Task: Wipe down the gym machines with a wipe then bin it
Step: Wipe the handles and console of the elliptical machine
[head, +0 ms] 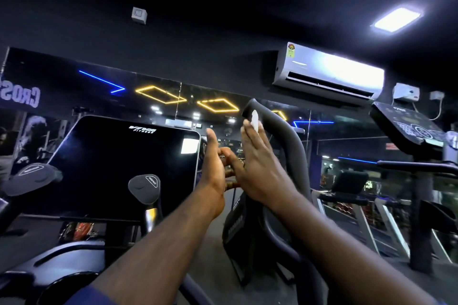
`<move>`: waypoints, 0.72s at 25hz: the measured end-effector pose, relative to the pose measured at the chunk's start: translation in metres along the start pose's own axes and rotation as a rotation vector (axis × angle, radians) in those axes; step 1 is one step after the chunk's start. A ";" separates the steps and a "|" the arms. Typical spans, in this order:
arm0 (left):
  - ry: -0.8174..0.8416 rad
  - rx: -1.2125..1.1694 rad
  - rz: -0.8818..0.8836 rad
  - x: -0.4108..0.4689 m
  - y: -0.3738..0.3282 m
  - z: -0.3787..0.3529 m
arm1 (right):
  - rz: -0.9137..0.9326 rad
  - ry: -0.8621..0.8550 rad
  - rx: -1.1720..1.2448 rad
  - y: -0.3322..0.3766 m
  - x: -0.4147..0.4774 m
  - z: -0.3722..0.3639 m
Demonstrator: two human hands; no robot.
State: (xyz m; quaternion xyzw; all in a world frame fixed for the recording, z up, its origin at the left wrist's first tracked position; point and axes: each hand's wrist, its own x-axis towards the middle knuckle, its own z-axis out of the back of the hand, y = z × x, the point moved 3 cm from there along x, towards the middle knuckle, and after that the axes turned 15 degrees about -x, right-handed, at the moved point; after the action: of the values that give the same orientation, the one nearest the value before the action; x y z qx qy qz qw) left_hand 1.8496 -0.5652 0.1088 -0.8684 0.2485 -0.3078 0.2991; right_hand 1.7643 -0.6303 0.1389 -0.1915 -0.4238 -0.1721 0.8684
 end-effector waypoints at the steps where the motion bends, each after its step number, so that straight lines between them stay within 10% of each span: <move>1: -0.002 0.005 -0.009 0.001 -0.001 0.004 | 0.035 0.018 -0.032 0.002 -0.015 -0.001; 8: 0.003 0.014 0.001 0.006 -0.001 0.004 | 0.066 -0.055 -0.097 -0.019 0.046 0.005; 18: -0.053 0.005 0.029 0.007 0.020 0.010 | -0.550 0.077 1.348 -0.036 0.016 -0.008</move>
State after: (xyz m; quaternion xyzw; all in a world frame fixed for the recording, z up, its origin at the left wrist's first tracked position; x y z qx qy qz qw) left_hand 1.8568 -0.5798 0.0921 -0.8718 0.2523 -0.2808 0.3122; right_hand 1.7622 -0.6678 0.1546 0.5045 -0.4396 -0.0925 0.7373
